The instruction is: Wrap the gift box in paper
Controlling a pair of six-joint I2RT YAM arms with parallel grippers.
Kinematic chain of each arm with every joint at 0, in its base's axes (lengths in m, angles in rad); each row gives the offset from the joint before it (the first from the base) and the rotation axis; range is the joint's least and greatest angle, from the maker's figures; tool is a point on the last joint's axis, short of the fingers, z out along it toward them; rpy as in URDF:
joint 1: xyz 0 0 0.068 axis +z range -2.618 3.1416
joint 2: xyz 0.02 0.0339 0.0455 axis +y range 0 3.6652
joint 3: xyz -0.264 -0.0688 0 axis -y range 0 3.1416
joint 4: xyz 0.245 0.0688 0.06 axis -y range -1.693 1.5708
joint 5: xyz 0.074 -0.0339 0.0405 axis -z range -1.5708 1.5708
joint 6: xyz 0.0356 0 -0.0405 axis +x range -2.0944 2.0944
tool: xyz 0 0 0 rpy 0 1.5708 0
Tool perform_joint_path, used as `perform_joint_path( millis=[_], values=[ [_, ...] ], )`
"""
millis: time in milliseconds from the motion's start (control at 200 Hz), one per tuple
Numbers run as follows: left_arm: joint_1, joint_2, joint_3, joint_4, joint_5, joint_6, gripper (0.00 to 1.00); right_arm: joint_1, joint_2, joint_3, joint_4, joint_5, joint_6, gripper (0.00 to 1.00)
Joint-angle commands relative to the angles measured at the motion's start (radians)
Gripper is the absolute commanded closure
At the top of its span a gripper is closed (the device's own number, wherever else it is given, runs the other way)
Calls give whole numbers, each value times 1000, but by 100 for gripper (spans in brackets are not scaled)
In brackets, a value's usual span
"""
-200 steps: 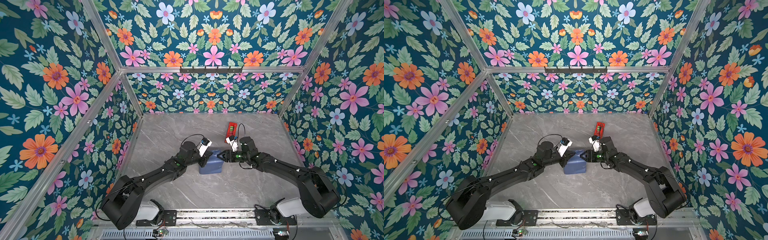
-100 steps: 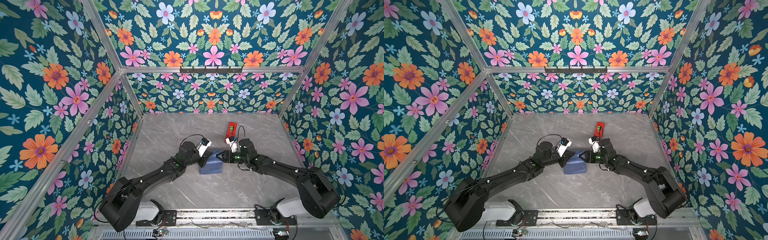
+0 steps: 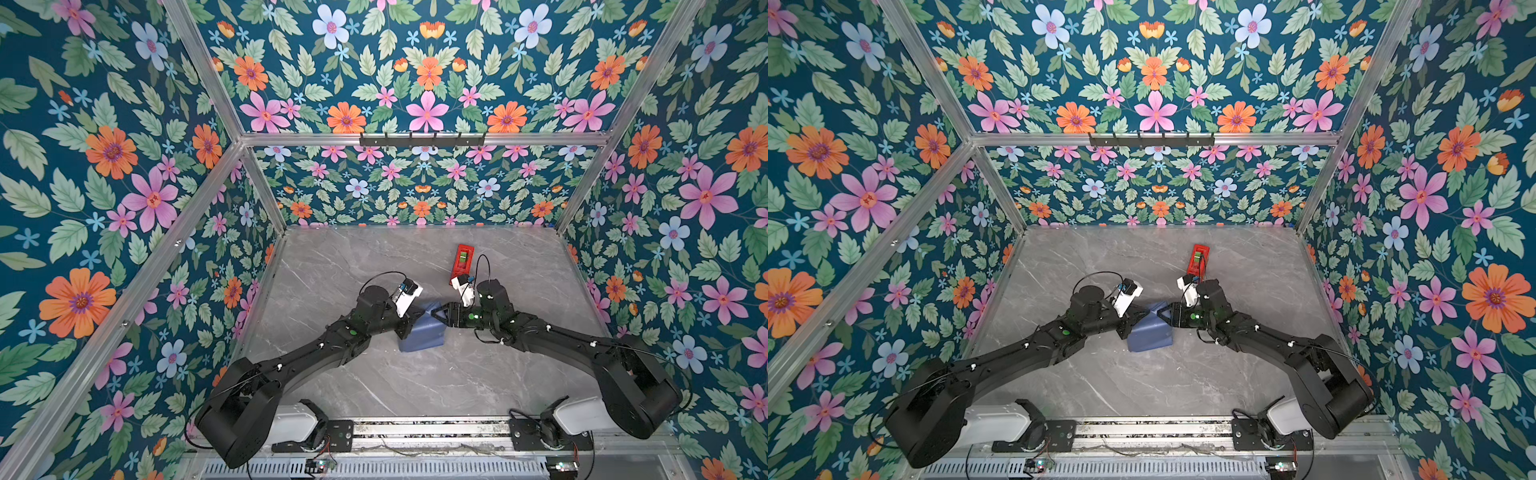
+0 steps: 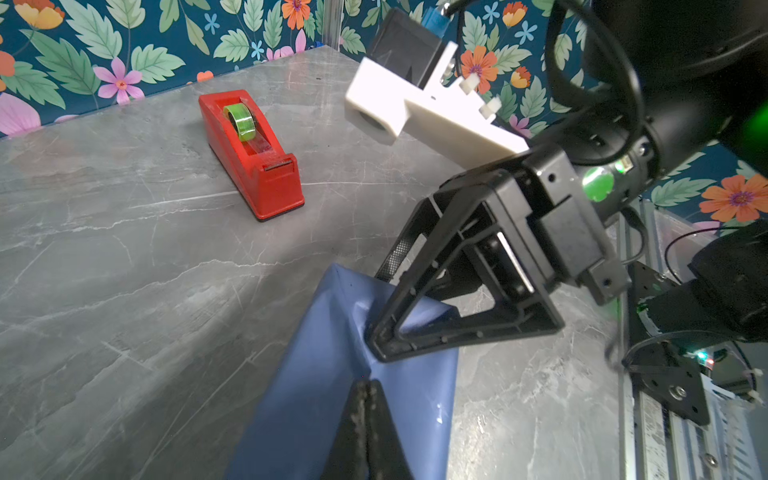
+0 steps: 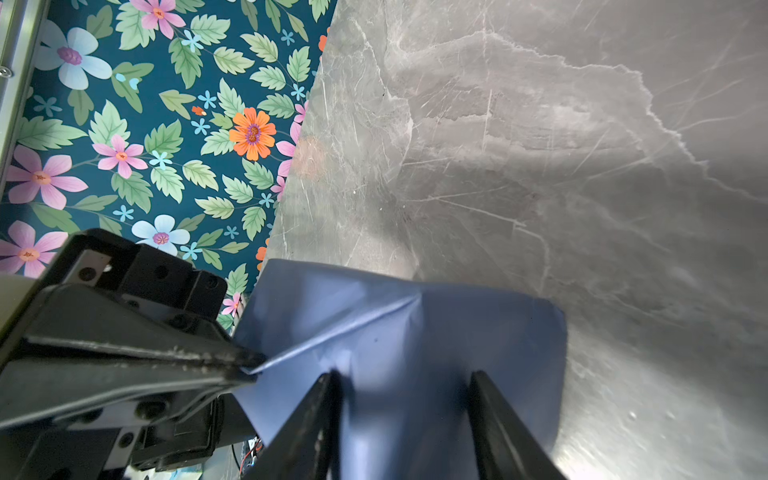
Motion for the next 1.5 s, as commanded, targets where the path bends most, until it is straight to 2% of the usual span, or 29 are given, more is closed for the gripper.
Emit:
perform_joint_path(
  millis=[0, 515, 750, 920, 995, 1135, 1390, 1495],
  values=[
    [-5, 0, -3, 3, 73, 7, 95, 2, 1, -12, -86, 72, 5, 48],
    [-8, 14, -32, -53, 135, 42, 84, 7, -34, 0, -107, 71, 10, 47],
    [-8, 15, -33, -71, 126, 53, 82, 5, -105, 25, -125, 58, 14, 42],
    [-8, 20, -35, -63, 126, 48, 82, 6, -48, 81, -118, 59, 29, 36],
    [-8, 22, -35, -60, 126, 49, 81, 7, -17, 107, -125, 73, 36, 31],
    [-9, 25, -33, -57, 125, 46, 79, 19, 37, 129, -125, 71, 37, 30],
    [-9, 7, -32, -38, 118, 24, 70, 27, 39, 57, -128, 91, 31, 34],
    [-9, -23, -31, -14, 111, -16, 60, 28, 25, 24, -137, 109, 24, 35]
  ],
)
